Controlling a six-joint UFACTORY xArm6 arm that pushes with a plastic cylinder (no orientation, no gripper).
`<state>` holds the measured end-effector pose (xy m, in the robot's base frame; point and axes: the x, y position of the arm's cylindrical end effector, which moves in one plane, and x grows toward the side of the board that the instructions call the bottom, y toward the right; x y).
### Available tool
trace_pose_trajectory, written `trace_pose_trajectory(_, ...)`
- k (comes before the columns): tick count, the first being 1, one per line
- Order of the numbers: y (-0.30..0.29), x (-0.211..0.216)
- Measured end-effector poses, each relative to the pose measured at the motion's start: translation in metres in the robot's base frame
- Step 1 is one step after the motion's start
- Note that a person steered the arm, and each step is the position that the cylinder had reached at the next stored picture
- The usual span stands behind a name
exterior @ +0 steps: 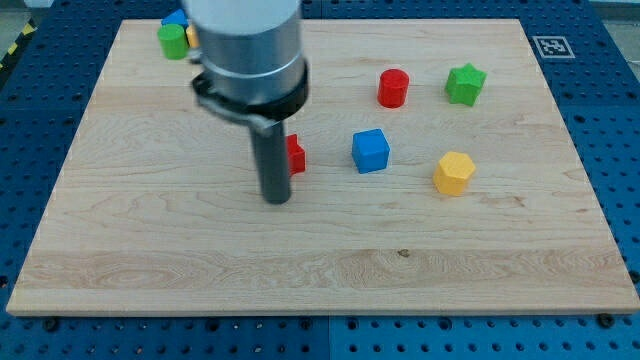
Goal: Push the hexagon into the blue cube
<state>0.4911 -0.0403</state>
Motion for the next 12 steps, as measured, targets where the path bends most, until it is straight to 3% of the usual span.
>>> trace_pose_trajectory(1,0.011,-0.026)
trace_pose_trajectory(2,0.023,-0.019)
trace_pose_trajectory(4,0.202,0.035)
trace_pose_trajectory(5,0.234,0.038)
trace_pose_trajectory(9,0.148,-0.027)
trace_pose_trajectory(11,0.082,-0.03)
trace_pose_trajectory(12,0.079,-0.031)
